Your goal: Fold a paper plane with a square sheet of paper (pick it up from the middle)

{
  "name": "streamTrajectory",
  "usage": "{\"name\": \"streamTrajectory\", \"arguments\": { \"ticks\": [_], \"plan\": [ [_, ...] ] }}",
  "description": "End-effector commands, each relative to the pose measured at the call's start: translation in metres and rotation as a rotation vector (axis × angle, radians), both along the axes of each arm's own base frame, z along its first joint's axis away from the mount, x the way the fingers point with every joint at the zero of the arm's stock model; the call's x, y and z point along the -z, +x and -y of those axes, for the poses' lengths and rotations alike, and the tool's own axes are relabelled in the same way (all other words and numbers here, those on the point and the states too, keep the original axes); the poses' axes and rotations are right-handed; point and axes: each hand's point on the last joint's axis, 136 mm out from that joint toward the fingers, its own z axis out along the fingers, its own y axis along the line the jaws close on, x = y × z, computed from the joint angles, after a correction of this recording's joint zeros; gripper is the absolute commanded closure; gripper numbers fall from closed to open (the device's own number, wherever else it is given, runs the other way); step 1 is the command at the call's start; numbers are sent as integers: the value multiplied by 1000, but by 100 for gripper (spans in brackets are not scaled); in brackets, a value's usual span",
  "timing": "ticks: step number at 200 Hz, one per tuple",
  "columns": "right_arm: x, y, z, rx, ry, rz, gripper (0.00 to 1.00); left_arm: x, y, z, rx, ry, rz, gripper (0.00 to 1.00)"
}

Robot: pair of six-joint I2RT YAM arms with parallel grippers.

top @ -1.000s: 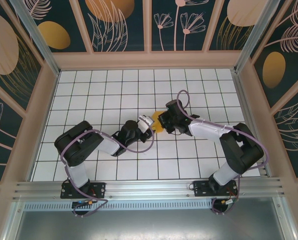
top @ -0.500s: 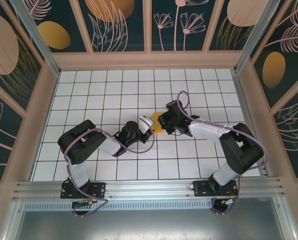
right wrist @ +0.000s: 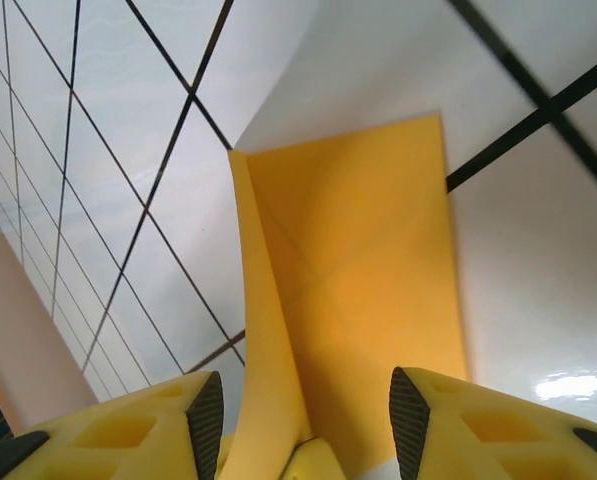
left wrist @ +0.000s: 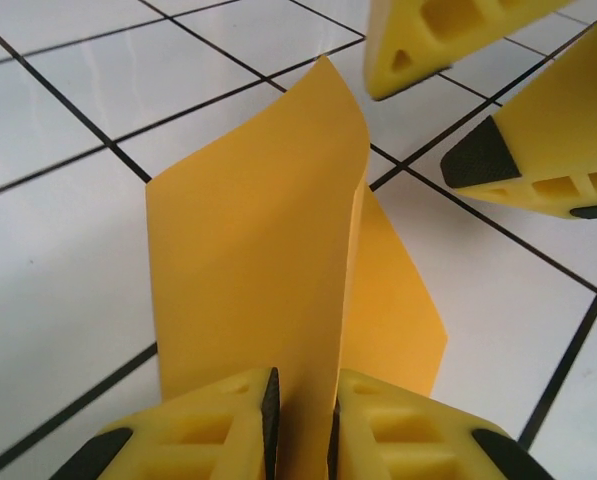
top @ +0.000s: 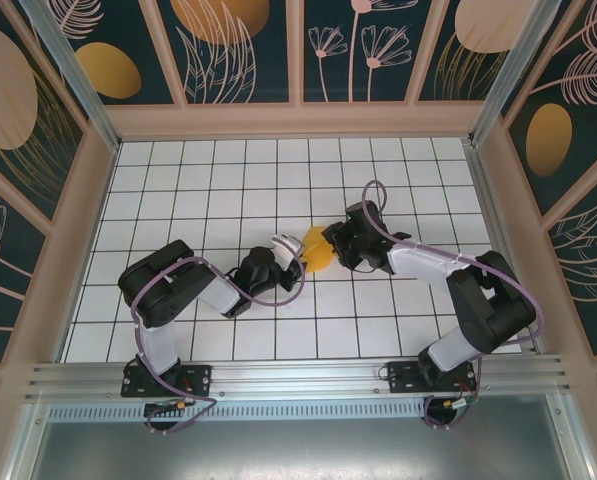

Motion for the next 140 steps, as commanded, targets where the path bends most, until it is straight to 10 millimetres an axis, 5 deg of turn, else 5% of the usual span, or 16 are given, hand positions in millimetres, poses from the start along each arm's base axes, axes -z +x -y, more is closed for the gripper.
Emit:
{"name": "streamTrajectory", "arguments": {
  "ticks": [1,51,140],
  "plan": [
    [-17,-3,-5,-147,-15,146,48,0,-10,7,4,-109,-102,78],
    [-24,-2,6,-224,-26,253,47,3,-11,11,-24,-174,-222,81],
    [-16,-14,-10,-407,8,338,49,10,-10,17,-72,-287,-459,84]
  ]
}}
